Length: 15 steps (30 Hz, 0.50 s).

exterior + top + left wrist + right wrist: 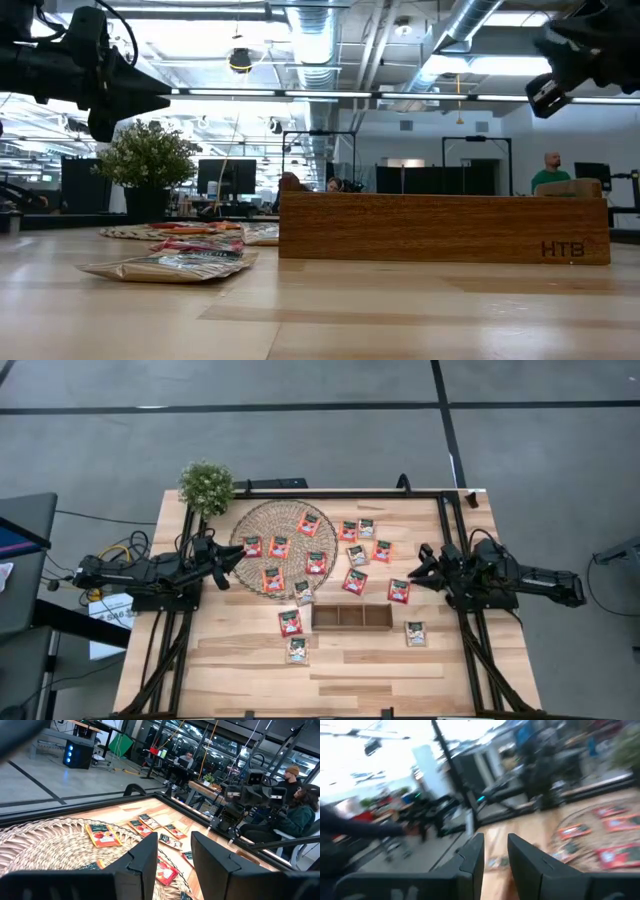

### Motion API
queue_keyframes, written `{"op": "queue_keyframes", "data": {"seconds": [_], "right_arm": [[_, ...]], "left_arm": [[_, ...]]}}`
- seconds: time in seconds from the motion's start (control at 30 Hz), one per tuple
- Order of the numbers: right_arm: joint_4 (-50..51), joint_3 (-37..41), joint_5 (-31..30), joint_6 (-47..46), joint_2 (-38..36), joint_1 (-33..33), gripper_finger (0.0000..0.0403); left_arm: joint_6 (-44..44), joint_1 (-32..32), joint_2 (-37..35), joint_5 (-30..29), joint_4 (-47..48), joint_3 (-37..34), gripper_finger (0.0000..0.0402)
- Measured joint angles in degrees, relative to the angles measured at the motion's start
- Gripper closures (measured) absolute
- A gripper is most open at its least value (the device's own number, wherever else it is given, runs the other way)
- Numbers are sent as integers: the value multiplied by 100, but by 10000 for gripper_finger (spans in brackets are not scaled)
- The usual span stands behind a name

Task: Pick & Place Tea
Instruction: Put the brown tea bag into the right slot of the wooden organizer

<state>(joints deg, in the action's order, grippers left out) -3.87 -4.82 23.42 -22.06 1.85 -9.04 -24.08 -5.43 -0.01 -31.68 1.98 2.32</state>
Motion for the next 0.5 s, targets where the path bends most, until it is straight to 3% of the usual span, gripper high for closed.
{"op": "queue_keyframes", "data": {"seconds": [0.27,0.5], "right_arm": [[-139,-417,-783,578,158,2,326],[1584,-1793,-2416,1488,1408,-11,326]], "left_arm": [[0,-1,0,0,0,-1,291],[1,-1,0,0,0,-1,291]]}}
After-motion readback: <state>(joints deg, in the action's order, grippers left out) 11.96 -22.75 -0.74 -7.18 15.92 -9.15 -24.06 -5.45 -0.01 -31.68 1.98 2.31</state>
